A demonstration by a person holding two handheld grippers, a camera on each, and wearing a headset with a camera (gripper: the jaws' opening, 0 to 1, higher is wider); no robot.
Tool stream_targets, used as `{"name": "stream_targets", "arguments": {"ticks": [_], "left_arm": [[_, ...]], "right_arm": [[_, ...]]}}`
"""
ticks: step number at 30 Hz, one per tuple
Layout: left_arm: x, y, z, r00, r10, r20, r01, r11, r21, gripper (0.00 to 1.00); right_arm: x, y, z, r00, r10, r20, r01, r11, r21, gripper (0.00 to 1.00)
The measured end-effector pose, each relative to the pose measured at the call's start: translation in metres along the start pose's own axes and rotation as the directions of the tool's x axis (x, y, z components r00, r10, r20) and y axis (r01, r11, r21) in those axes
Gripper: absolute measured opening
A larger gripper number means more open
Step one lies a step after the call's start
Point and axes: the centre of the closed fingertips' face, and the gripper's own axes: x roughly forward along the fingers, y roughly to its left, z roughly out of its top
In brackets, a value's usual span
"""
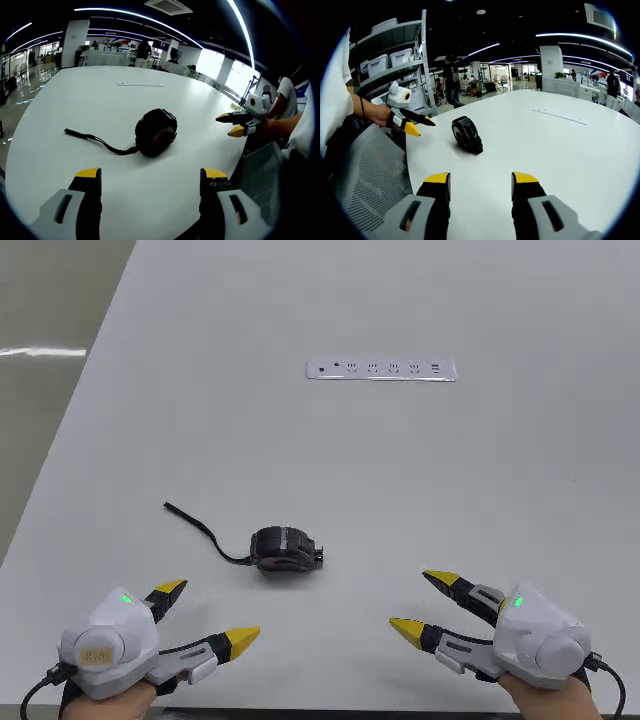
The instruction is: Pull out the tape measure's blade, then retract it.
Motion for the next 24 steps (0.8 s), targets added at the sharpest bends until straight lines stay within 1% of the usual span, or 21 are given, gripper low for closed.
{"name": "stream_targets", "arguments": {"ticks": [5,10,13,18,24], "left_arm": [[-0.004,0.003,0.0,1.0,-0.002,0.007,0.002,1.0,-0.005,0.79],[-0.008,-0.001,0.001,0.9998,-0.019,0.011,0.019,1.0,-0.002,0.79],[-0.01,0.0,-0.002,0.9997,-0.022,0.01,0.022,1.0,-0.001,0.79],[-0.016,0.002,-0.005,0.9998,-0.019,0.011,0.02,1.0,-0.02,0.79],[-0.022,0.002,-0.008,0.9996,-0.023,0.014,0.024,0.999,-0.023,0.8]], "right_arm": [[-0.005,0.0,-0.001,1.0,-0.009,0.003,0.009,1.0,-0.001,0.49],[-0.011,0.0,-0.003,0.9998,-0.017,0.002,0.017,1.0,0.002,0.5],[-0.015,-0.001,-0.004,0.9996,-0.027,0.005,0.027,1.0,0.01,0.51],[-0.023,-0.001,-0.009,0.9992,-0.04,0.002,0.04,0.999,0.02,0.53],[-0.029,0.0,-0.012,0.9987,-0.051,-0.003,0.051,0.998,0.021,0.55]]}}
